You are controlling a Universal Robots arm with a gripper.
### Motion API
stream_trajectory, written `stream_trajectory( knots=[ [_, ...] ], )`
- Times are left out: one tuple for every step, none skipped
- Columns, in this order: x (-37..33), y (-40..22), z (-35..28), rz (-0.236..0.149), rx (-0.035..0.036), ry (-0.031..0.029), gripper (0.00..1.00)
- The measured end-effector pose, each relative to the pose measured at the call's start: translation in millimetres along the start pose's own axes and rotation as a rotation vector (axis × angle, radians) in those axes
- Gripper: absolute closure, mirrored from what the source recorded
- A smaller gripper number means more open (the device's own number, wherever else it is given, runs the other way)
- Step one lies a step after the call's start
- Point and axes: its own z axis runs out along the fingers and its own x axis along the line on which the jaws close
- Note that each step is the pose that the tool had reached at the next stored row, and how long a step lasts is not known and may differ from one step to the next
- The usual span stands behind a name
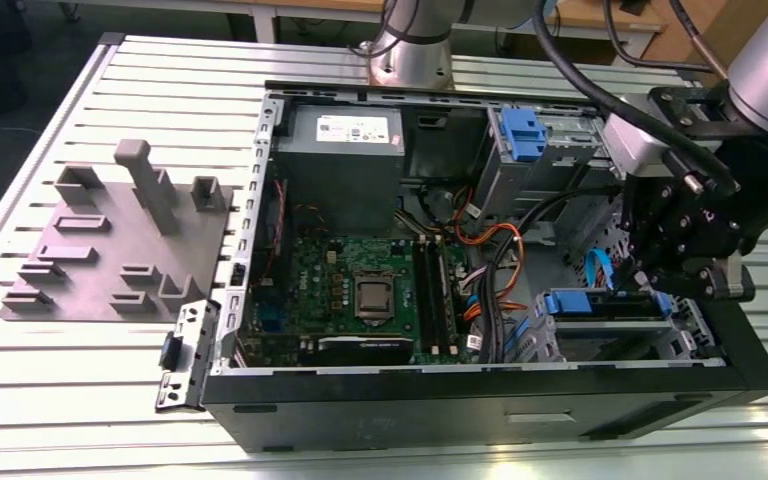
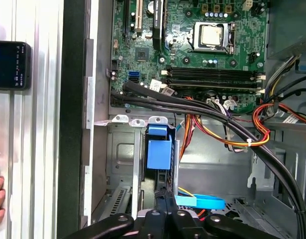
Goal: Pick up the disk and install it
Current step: 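Insert the second disk wire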
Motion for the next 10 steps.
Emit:
stream_trajectory(
  knots=[
    [0.0,0.0,0.0,0.0,-0.0001,0.0001,0.89],
    [0.0,0.0,-0.1,0.0,-0.0001,0.0002,0.89],
    [0.0,0.0,-0.1,0.0,-0.0001,0.0002,0.89],
    [0.0,0.0,-0.1,0.0,-0.0002,0.0002,0.89],
    [0.0,0.0,-0.1,0.0,-0.0002,0.0002,0.89],
    [0.0,0.0,-0.1,0.0,-0.0003,0.0002,0.89],
    [0.0,0.0,-0.2,0.0,-0.0004,0.0002,0.89],
    [0.0,0.0,-0.2,0.0,-0.0006,0.0002,0.89],
    [0.0,0.0,-0.2,0.0,-0.0007,0.0002,0.89],
    [0.0,0.0,-0.2,0.0,-0.0007,0.0002,0.89]
  ],
)
